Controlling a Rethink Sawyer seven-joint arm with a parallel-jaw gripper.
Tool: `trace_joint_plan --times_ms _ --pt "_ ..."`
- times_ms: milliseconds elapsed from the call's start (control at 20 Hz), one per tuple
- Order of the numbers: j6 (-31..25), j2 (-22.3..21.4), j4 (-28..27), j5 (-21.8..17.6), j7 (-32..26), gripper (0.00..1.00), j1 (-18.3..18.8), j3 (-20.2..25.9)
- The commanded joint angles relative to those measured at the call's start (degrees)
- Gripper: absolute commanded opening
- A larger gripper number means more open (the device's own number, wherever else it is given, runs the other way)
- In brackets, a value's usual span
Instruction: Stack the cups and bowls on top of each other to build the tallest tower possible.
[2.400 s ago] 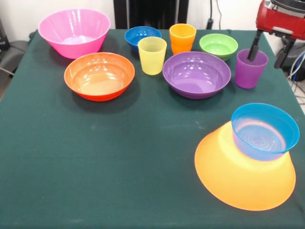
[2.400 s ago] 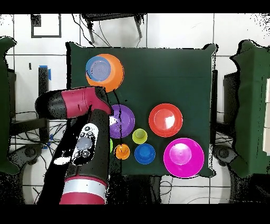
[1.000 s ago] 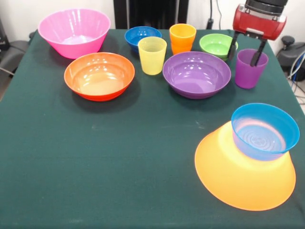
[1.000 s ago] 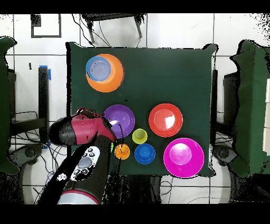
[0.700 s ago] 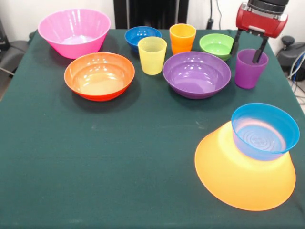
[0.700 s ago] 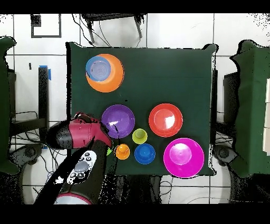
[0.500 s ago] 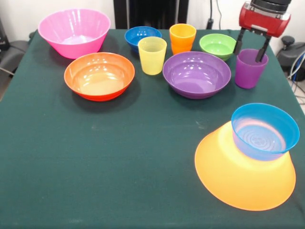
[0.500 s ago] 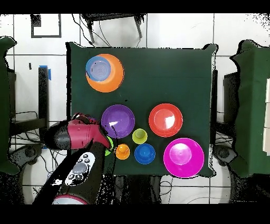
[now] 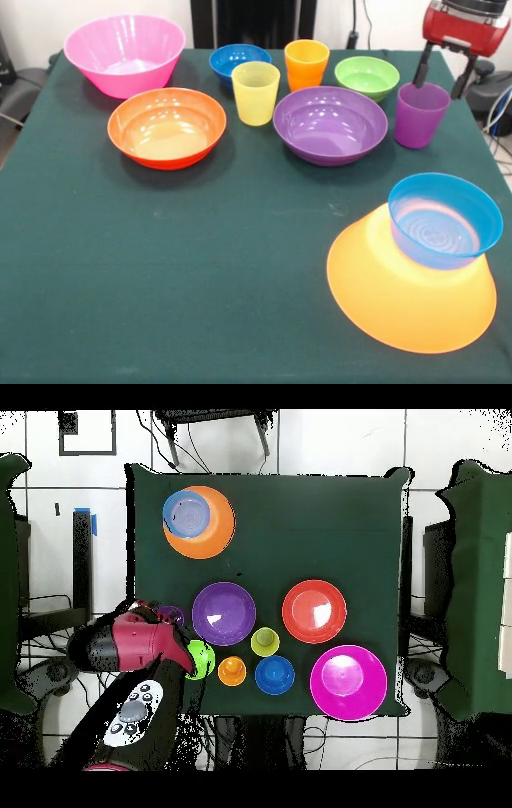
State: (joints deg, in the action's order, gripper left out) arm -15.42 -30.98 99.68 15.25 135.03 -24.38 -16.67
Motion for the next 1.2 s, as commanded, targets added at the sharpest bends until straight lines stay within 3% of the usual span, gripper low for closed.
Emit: trace_joint_plan --times_ms 50,450,750,1200 --pt "-1.11 5.34 0.83 4.06 12.63 1.0 -1.56 3.91" --pt "1.43 8.11 0.68 6.78 13.85 1.0 -5.42 1.56" --pt "1.26 11.66 -1.1 8.3 14.72 1.0 -10.21 -3.71" --pt "1.61 12.99 -2.02 10.98 13.95 1.0 -11.26 -2.96"
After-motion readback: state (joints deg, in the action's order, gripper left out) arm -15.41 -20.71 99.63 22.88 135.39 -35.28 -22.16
